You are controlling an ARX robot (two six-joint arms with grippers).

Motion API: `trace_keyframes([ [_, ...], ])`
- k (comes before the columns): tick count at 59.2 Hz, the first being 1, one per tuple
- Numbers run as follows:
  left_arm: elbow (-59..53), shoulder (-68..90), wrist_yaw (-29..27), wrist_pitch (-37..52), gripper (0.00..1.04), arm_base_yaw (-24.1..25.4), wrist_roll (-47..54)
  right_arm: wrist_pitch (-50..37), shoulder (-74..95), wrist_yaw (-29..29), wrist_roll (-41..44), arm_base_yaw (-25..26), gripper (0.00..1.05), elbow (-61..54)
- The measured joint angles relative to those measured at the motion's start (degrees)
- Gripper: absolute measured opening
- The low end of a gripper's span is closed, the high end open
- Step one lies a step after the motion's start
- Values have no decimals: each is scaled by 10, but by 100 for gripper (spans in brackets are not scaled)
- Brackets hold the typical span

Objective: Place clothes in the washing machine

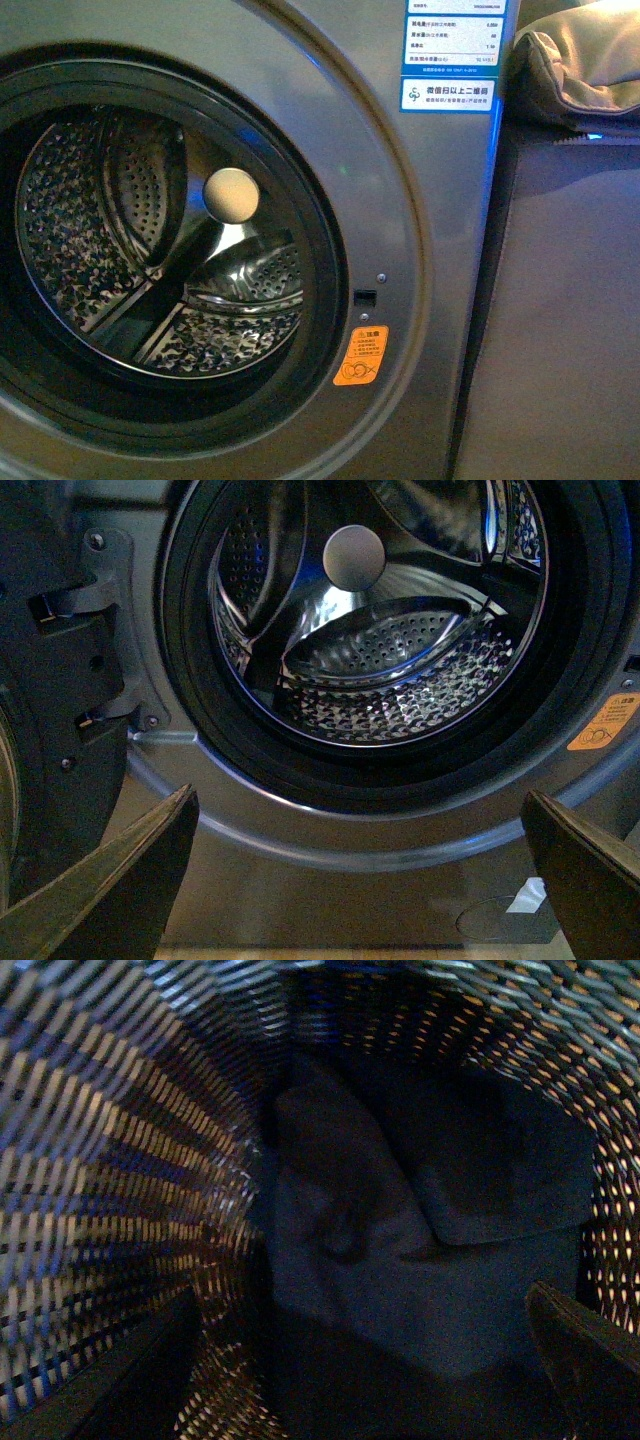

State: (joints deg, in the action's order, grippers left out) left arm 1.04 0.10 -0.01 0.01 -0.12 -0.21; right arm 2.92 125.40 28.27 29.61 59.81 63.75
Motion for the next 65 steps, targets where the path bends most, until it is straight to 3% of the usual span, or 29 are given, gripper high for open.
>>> trace_keyframes([
  [14,0,0,0,0,98,0,0,-25,112,-41,-18,2,97,44],
  [65,0,0,0,0,98,0,0,-40,321,-87,-35,40,97,206],
])
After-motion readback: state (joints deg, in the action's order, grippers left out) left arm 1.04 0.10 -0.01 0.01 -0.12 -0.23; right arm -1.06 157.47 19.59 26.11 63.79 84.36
